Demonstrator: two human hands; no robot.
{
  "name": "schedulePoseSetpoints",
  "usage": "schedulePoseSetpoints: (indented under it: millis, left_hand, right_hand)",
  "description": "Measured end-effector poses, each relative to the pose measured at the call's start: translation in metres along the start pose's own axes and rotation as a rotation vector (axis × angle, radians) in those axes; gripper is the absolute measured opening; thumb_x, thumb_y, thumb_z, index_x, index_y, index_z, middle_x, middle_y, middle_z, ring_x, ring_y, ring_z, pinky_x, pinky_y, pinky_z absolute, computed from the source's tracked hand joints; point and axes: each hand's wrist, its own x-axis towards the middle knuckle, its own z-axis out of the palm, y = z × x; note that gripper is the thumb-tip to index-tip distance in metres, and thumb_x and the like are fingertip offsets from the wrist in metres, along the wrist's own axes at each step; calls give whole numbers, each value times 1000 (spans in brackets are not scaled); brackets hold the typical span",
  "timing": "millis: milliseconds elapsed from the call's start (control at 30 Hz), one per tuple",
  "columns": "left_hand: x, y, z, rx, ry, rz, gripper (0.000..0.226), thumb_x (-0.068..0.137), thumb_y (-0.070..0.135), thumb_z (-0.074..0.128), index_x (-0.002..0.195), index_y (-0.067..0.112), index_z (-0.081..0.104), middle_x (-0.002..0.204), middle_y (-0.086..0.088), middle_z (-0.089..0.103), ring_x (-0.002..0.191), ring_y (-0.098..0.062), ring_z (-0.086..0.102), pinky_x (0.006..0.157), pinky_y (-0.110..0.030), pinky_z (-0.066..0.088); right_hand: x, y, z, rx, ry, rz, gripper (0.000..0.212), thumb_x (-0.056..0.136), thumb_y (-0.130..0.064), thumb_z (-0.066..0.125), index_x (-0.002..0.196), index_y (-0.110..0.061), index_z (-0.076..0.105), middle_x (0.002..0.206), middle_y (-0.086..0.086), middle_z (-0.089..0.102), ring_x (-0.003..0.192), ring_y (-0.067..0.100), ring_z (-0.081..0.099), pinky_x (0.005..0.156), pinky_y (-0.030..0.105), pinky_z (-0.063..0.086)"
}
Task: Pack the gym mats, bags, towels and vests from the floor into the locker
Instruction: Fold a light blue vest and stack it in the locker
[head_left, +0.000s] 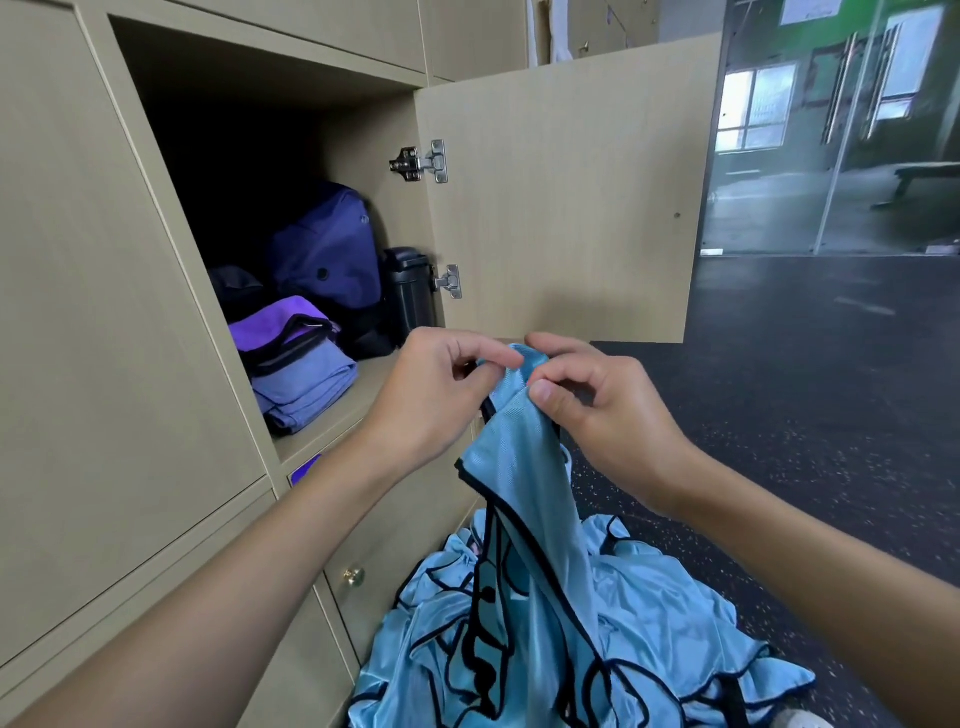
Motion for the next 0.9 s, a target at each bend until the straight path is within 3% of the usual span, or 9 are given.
schedulePoseSetpoints:
  millis: [167, 233, 267, 333, 433, 567, 633, 700, 900]
  left_hand:
    - [-1, 4, -4, 0, -92, 4, 27, 94, -1, 62, 88, 20, 77, 89, -4, 76, 77, -17, 65, 74, -34, 53]
    - [-1, 4, -6, -9, -115, -10, 29, 93, -2, 62, 86, 23, 77, 89, -5, 76, 76, -17, 61, 74, -35, 53]
    - [-1, 4, -8, -10, -116, -23, 31, 92, -2, 63, 84, 25, 76, 87, -5, 75, 74, -17, 59, 73, -34, 51]
    - [-1, 4, -10, 16, -116, -38, 32, 92, -1, 63, 82, 27, 76, 84, -8, 74, 71, -20, 54, 69, -30, 47]
    - [-1, 6, -10, 76, -113, -47, 31, 91, -1, 61, 81, 24, 76, 75, -9, 72, 61, -10, 51, 58, -16, 42]
    - [-2, 12, -9, -1, -156, -69, 12, 88, 26, 74, 80, 17, 76, 72, -7, 70, 63, -11, 54, 59, -35, 47]
    - [-2, 13, -9, -8, -143, -58, 23, 77, 38, 84, 81, 18, 73, 64, -1, 61, 57, -10, 46, 53, -27, 38]
    - [0, 16, -7, 51, -80, -28, 27, 72, 35, 88, 82, 18, 69, 60, 2, 57, 53, -9, 43, 51, -20, 36]
    - [6, 21, -10, 49, -119, -16, 15, 82, 16, 80, 71, 13, 70, 71, -13, 72, 59, -13, 58, 58, -26, 44]
  right_hand:
    - [2, 4, 1, 26, -19, 17, 28, 95, -7, 62, 77, -27, 70, 122, 1, 66, 121, -7, 52, 104, 27, 42]
    - [3, 5, 0, 0, 3, 37, 24, 96, -9, 61, 76, -20, 69, 92, 2, 69, 81, -1, 58, 79, 27, 49]
    - [4, 5, -1, -27, 31, 55, 24, 97, -10, 60, 77, -18, 69, 76, 1, 61, 65, 3, 49, 65, 26, 44]
    - [6, 6, -3, -72, 92, 81, 22, 98, -12, 58, 78, -16, 67, 64, -2, 49, 54, 3, 37, 54, 23, 34]
    - [8, 7, -5, -92, 142, 93, 23, 98, -13, 58, 77, -17, 66, 59, -9, 48, 50, 1, 38, 53, 19, 34]
    - [11, 2, -7, -57, 197, 90, 24, 98, -17, 59, 76, -23, 65, 61, -9, 54, 54, 0, 43, 57, 23, 39]
    - [13, -3, -9, -35, 215, 74, 22, 99, -19, 59, 78, -21, 66, 68, 1, 60, 63, 8, 49, 62, 33, 45]
    - [16, -12, -13, -12, 223, 46, 22, 99, -19, 58, 80, -21, 67, 71, 8, 63, 66, 11, 51, 65, 35, 49]
    - [21, -25, -21, -4, 219, 8, 24, 100, -19, 57, 78, -26, 65, 69, -6, 62, 64, 4, 52, 64, 23, 46]
